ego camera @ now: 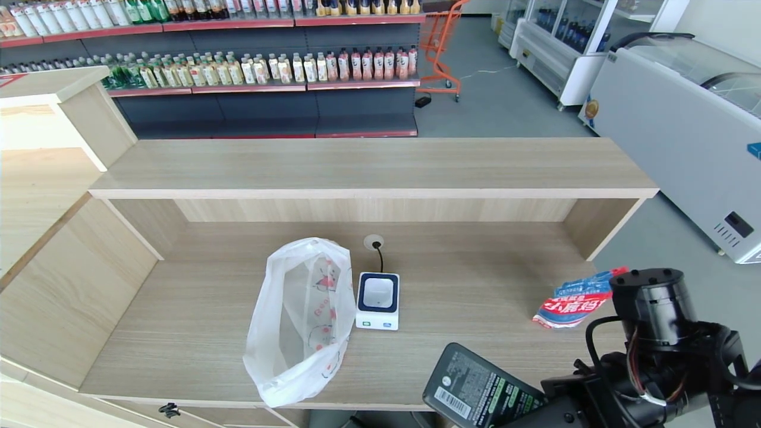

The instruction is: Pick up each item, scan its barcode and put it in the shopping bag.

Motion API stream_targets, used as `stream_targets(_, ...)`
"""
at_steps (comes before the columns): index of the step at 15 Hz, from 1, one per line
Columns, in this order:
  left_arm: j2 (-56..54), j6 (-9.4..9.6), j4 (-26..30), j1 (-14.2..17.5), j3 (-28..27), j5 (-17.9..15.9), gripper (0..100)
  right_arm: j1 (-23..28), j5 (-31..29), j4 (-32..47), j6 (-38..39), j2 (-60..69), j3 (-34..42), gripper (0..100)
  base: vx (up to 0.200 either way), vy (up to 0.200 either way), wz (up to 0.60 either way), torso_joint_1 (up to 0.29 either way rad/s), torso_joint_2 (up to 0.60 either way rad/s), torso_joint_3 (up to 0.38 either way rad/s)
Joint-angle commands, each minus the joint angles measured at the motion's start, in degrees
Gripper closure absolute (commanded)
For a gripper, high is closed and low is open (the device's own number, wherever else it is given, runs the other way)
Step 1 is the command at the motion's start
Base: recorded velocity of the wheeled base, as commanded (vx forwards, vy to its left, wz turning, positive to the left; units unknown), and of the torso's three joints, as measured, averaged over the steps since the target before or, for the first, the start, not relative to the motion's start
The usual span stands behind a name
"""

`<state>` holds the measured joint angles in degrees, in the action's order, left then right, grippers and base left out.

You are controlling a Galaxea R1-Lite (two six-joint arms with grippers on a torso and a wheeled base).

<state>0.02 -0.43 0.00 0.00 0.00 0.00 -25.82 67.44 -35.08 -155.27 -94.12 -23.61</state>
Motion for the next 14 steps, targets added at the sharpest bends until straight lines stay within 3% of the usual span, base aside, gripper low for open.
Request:
stream_targets(1,0.0,-0.01,0.0,0.0,0.0,0.0,0,1.6,0.1,-0.4,-0.4,-1.6,-0.1,100,0.0,0.0,0.0,0.0,0.0,0.0)
stream_targets(14,0.0,-0.01,0.0,0.0,0.0,0.0,0,-1.4,0.1,-1.7,-2.0,-6.2,-6.5,100,0.0,0.0,0.0,0.0,0.0,0.0)
